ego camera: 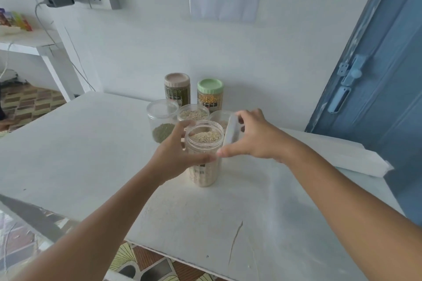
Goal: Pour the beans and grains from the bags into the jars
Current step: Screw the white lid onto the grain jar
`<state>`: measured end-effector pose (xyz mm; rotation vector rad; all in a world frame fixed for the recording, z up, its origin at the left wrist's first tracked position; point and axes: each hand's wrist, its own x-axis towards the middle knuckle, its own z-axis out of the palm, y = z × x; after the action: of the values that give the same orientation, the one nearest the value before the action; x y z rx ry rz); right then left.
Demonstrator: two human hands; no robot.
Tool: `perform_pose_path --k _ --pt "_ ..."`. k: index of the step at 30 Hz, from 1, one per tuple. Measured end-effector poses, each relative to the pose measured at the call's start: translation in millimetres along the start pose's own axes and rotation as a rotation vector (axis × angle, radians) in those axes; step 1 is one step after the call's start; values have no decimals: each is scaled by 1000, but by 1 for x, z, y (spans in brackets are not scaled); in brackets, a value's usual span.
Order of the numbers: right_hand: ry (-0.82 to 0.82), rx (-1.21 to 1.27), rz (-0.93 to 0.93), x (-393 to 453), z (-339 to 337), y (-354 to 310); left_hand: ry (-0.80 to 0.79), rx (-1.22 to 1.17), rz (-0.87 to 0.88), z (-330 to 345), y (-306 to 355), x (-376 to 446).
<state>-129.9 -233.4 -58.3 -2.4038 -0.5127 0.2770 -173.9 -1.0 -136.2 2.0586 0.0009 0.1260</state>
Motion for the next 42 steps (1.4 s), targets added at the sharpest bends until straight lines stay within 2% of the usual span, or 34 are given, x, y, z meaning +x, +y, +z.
perform_pose_path --k 3,8,15,22,25,28,30,32,37,42 --pt "27 148 -40 3 -4 -3 -60 -62 28 23 8 5" --pt "1 -112 -50 4 -12 10 -118 -111 84 57 20 12" --pt "-137 -90 -27 0 -29 28 -179 -116 82 71 23 24" --pt "63 -221 79 2 -15 29 -194 -156 72 77 28 26" --pt "46 -105 83 -5 -6 34 -178 -138 90 78 29 24" --pt "-37 247 106 -15 -9 43 -154 -117 91 80 30 22" --pt "-110 389 130 -22 -14 51 -119 -111 91 84 30 19" --pt "-127 408 139 -28 -16 61 -68 -128 90 90 31 14" --pt "45 412 201 -36 -25 75 3 -146 77 107 37 13" --pt "-40 454 176 -35 -29 74 23 -185 71 125 47 17"
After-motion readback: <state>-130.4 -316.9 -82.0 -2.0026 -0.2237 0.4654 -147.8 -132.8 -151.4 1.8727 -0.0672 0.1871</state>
